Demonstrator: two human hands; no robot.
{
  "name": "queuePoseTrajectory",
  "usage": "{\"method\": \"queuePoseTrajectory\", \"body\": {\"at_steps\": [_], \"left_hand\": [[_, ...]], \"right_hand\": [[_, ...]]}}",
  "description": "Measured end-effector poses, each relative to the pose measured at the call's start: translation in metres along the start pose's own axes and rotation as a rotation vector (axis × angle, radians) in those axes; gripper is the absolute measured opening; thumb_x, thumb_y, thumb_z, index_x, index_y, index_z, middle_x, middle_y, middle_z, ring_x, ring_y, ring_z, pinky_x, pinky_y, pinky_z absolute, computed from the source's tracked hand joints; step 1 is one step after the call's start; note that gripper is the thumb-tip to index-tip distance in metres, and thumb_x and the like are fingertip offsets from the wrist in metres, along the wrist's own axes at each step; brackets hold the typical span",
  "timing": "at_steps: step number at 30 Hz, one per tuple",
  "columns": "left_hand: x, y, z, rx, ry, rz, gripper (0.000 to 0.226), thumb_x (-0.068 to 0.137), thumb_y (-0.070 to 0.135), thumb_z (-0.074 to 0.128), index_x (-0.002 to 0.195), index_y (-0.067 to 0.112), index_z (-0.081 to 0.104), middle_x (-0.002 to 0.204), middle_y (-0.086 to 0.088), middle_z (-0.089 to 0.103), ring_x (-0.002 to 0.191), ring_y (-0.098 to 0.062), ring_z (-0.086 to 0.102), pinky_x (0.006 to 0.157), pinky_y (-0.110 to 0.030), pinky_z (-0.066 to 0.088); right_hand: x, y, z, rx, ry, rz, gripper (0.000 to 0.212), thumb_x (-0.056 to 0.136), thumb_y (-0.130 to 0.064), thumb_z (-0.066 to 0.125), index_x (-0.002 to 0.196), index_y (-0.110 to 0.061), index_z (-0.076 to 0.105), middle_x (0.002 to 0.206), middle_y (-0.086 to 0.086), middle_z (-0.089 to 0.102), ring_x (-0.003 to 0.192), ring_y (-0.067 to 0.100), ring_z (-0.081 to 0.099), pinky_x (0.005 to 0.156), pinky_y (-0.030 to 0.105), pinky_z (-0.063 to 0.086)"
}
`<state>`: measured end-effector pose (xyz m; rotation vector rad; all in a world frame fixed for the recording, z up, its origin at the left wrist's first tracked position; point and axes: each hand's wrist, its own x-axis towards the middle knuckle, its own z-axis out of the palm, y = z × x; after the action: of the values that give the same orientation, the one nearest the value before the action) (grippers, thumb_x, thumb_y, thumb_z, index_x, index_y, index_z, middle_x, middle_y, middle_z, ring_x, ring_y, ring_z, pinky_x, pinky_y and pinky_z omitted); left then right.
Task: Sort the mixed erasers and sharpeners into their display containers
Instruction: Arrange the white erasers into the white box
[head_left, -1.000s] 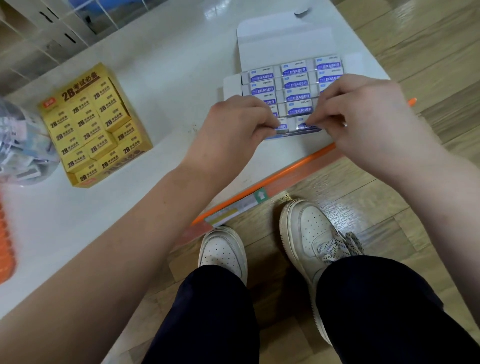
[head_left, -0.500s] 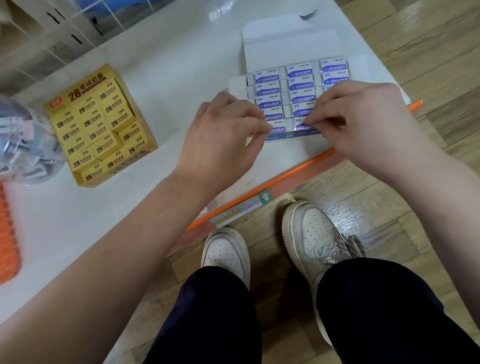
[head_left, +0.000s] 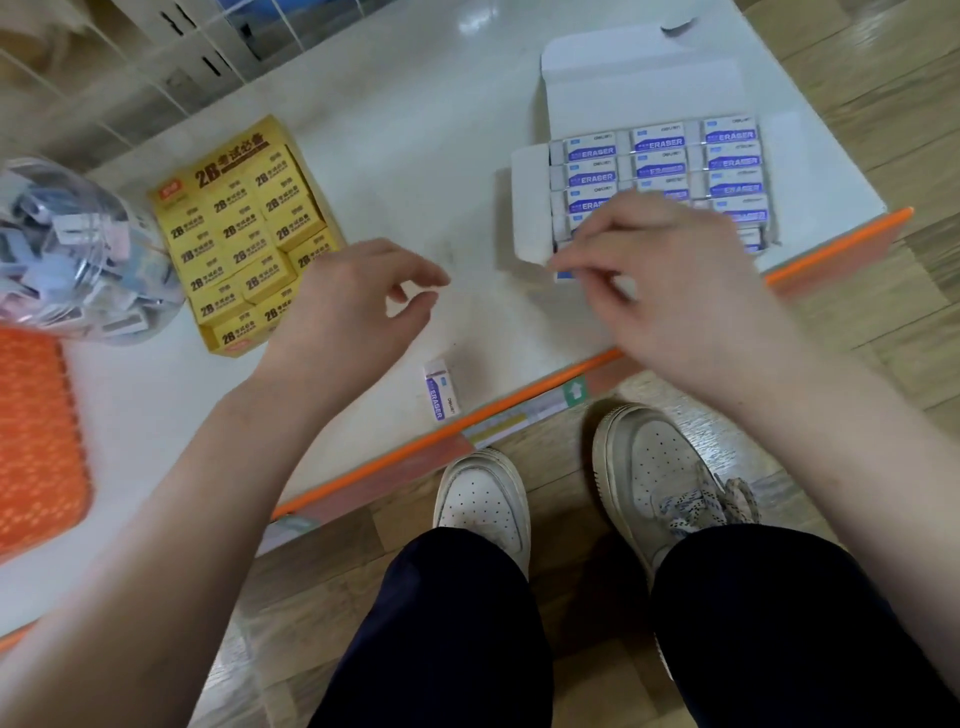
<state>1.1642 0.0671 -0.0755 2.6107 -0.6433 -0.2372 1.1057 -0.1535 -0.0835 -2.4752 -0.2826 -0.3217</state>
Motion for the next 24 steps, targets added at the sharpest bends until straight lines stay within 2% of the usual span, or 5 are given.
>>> {"method": "queuePoseTrajectory", "body": {"at_steps": [7,12,17,22,24], "left_hand": [[-0.024,-0.012,-0.014,0.023,-0.227,-0.106,0.017,0.084,0.016,0.066,0.099,0.023,0.070,0.090,0.009,0.066,0.075,-0.004,0.059,0.075,-0.024,0.047],[-0.027,-0.015,-0.010,0.014,-0.195,-0.120,0.017,0.085,0.014,0.065,0.100,0.022,0.070,0.088,0.010,0.064,0.075,-0.006,0.059,0.076,-0.026,0.048],[-0.024,-0.009,-0.006,-0.044,-0.170,-0.100,0.018,0.085,0.012,0.064,0.098,0.022,0.069,0.088,0.010,0.064,0.076,0.001,0.059,0.072,-0.018,0.046],[-0.023,-0.006,-0.002,-0.066,-0.098,-0.070,0.019,0.084,0.009,0.064,0.098,0.021,0.070,0.087,0.009,0.065,0.076,0.003,0.058,0.070,-0.006,0.041],[-0.022,-0.002,0.001,-0.086,-0.045,-0.046,0.019,0.085,0.007,0.064,0.097,0.019,0.071,0.087,0.010,0.063,0.075,0.001,0.058,0.070,-0.006,0.042]], "right_hand": [[-0.002,-0.045,0.053,0.036,-0.368,-0.184,0.033,0.074,-0.001,0.071,0.102,-0.018,0.072,0.101,0.006,0.063,0.088,0.028,0.057,0.067,0.038,0.052],[0.009,-0.048,0.051,-0.065,-0.636,-0.180,0.033,0.091,-0.018,0.056,0.118,-0.037,0.062,0.126,-0.003,0.045,0.112,0.021,0.039,0.089,0.035,0.038],[0.007,-0.036,0.038,0.057,-0.558,0.060,0.026,0.088,-0.006,0.055,0.104,-0.019,0.071,0.108,0.006,0.044,0.090,0.022,0.051,0.079,0.037,0.046],[0.000,-0.031,0.037,0.019,-0.481,0.043,0.018,0.083,-0.023,0.064,0.087,-0.009,0.074,0.108,0.009,0.050,0.085,0.026,0.058,0.076,0.038,0.050],[-0.006,-0.029,0.041,0.013,-0.435,0.035,0.013,0.082,-0.012,0.064,0.092,-0.008,0.071,0.108,0.009,0.051,0.085,0.026,0.059,0.076,0.039,0.051]]}}
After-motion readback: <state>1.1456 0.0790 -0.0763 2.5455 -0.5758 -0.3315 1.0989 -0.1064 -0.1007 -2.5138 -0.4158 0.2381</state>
